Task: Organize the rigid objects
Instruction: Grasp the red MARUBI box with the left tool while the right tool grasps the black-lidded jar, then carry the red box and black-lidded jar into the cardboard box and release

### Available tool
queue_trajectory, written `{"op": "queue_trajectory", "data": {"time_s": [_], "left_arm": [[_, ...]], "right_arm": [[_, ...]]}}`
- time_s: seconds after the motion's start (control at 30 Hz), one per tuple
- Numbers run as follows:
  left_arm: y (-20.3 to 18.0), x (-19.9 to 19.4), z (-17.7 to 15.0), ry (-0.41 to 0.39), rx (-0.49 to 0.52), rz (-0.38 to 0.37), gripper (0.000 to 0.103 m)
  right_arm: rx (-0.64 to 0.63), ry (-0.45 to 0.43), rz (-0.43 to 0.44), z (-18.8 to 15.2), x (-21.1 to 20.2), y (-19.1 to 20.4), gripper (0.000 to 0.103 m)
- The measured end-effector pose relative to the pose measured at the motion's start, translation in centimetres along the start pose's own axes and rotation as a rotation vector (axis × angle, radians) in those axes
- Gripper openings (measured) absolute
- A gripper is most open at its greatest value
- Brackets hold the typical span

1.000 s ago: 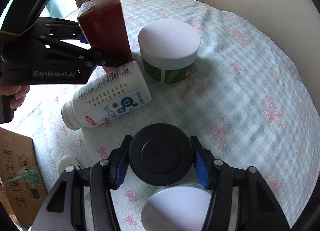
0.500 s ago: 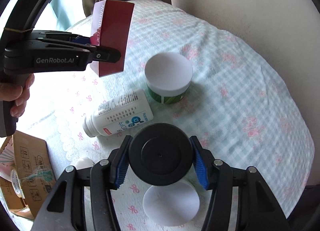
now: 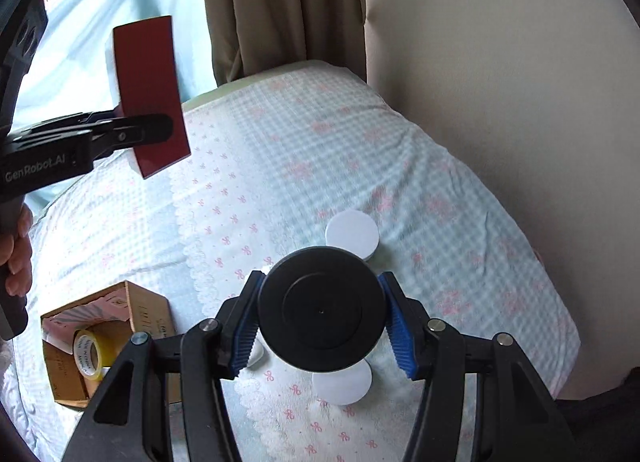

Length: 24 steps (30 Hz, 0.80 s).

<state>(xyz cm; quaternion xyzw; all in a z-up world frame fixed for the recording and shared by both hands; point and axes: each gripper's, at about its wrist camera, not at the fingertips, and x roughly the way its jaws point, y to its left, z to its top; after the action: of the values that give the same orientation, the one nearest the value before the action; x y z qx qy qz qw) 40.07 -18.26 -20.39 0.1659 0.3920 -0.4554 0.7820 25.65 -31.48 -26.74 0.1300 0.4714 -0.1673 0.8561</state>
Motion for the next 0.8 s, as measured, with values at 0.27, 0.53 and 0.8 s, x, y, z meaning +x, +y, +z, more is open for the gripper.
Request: {"op": "queue_trajectory", "data": {"time_s": [0.27,0.53,0.8], "left_arm": [[2.8,-13.6,-4.8,-0.089,-0.147,0.133,0.038],[6.6,-22.5,-13.7,-0.110,-0.312,0.258,0.038],[9.9,-24.6,-21.6,-0.071,-0.421,0.335,0.038]], "right_arm": [[-0.106,-0.032,0.085,0.6,-7.2,5.9,0.052],[-0.192,-0.029,0.197,-0.7,-10.4,13.6,0.052],[-0.262,0.043,0.261,-3.7,-8.9,20.3,0.052]]}}
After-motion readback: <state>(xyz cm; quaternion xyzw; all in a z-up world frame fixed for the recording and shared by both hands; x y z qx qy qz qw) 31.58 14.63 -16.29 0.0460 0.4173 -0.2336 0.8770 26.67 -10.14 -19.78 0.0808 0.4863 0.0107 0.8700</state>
